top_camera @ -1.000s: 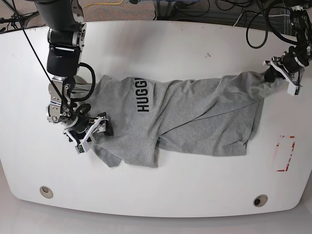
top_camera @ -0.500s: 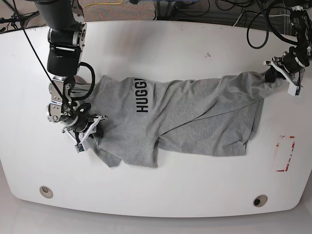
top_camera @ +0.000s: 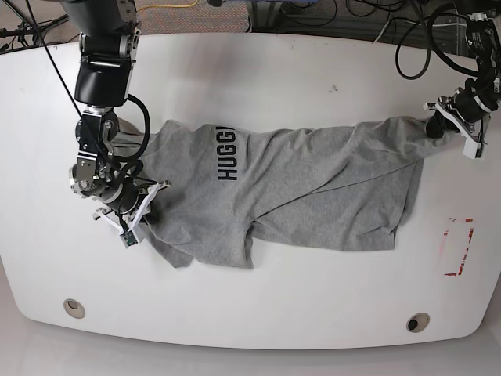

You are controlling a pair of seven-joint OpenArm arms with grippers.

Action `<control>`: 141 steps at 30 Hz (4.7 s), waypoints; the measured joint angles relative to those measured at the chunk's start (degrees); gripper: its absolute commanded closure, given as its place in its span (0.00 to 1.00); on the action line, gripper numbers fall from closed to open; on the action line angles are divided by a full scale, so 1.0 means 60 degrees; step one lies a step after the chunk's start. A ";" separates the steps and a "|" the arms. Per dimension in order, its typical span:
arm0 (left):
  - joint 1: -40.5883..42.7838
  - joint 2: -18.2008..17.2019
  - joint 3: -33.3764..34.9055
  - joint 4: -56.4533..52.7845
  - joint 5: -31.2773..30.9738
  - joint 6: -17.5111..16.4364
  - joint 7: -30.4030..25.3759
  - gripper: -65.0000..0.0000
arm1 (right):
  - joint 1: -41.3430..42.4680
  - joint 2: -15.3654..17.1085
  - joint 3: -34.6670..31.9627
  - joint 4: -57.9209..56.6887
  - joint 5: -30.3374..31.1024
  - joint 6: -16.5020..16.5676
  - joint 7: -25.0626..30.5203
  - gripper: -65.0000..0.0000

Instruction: Fold the T-shirt properly

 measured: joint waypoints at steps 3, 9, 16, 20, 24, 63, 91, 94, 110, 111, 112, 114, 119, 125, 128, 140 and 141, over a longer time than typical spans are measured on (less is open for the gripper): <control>0.0000 -0.0004 0.0000 0.0000 0.0004 0.0000 0.0004 1.00 | -0.0175 -0.0011 0.0004 0.0459 -0.0011 -0.0004 -0.0273 1.00; 0.0004 0.0000 0.0000 0.0004 0.0004 0.0000 0.0004 1.00 | -0.0616 -0.0011 0.0000 0.1235 -0.0015 0.0000 -0.0656 1.00; 0.0029 -0.0004 -0.0058 0.0004 0.0004 -0.0004 0.0004 1.00 | -0.1115 -0.0015 0.0004 0.2255 0.0000 0.0000 -0.0984 1.00; 0.0040 0.0000 -0.0044 0.0047 0.0011 0.0000 0.0018 1.00 | -0.1464 -0.0033 0.0007 0.3049 0.0029 0.0007 -0.1395 1.00; 0.0058 -0.0004 -0.0044 0.0375 0.0007 0.0004 0.0033 1.00 | -0.1887 -0.0291 0.0313 0.3952 0.0219 0.0029 -0.1836 1.00; -0.5810 -0.0419 -0.0044 0.3060 -0.0080 -0.0102 0.1177 1.00 | 0.3002 0.0466 0.1916 0.3967 0.0215 0.0091 -0.3927 1.00; -1.2156 -0.1916 0.1126 0.0313 -0.0175 -0.0098 0.1173 1.00 | 1.0480 0.1515 -0.0790 -0.0262 0.0386 0.0135 -0.4149 1.00; -1.2364 -0.1891 0.1330 0.0317 -0.0186 -0.0098 0.1173 1.00 | 1.1016 0.1610 -0.1133 -0.0430 0.0313 0.0157 -0.4149 1.00; -1.0874 -0.1384 0.1858 0.0951 -0.0149 -0.0095 0.1180 1.00 | 0.9293 0.2361 -0.0783 0.0350 0.0313 0.0637 -0.4186 1.00; -1.0626 -0.1373 0.1858 0.1049 -0.0200 -0.0106 0.1155 1.00 | 0.8936 0.2390 -0.0568 0.0521 0.0321 0.0648 -0.4222 1.00; -1.0360 -0.1344 0.1869 0.1122 -0.0262 -0.0113 0.1147 1.00 | 0.8597 0.2393 -0.0372 0.0703 0.0288 0.0648 -0.4237 1.00; -0.9857 -0.1213 0.1840 0.1304 -0.0200 -0.0109 0.1147 1.00 | 0.7828 0.2401 -0.0029 0.1089 0.0244 0.0616 -0.4302 1.00; -0.8273 -0.0940 0.1832 0.1821 -0.0076 -0.0091 0.1162 1.00 | 0.6000 0.2240 0.0681 0.1996 0.0339 0.0659 -0.4226 1.00; -0.6309 -0.0736 0.1326 0.2361 -0.0120 -0.0109 0.1224 1.00 | 0.3799 0.1945 0.1654 0.2878 0.0277 0.0667 -0.4328 1.00; -0.5512 -0.0517 0.0925 0.2608 -0.0127 -0.0106 0.1180 1.00 | 0.2874 0.1741 0.2018 0.3286 0.0248 0.0641 -0.4328 1.00; -0.2459 -0.0364 0.0433 0.2947 -0.0142 -0.0124 0.1184 1.00 | -0.0204 0.0827 0.2579 0.4728 0.0244 0.0637 -0.4291 1.00; -0.2208 -0.0353 0.0324 0.2951 -0.0153 -0.0109 0.1162 1.00 | -0.0415 0.0780 0.2575 0.4827 0.0273 0.0645 -0.4295 1.00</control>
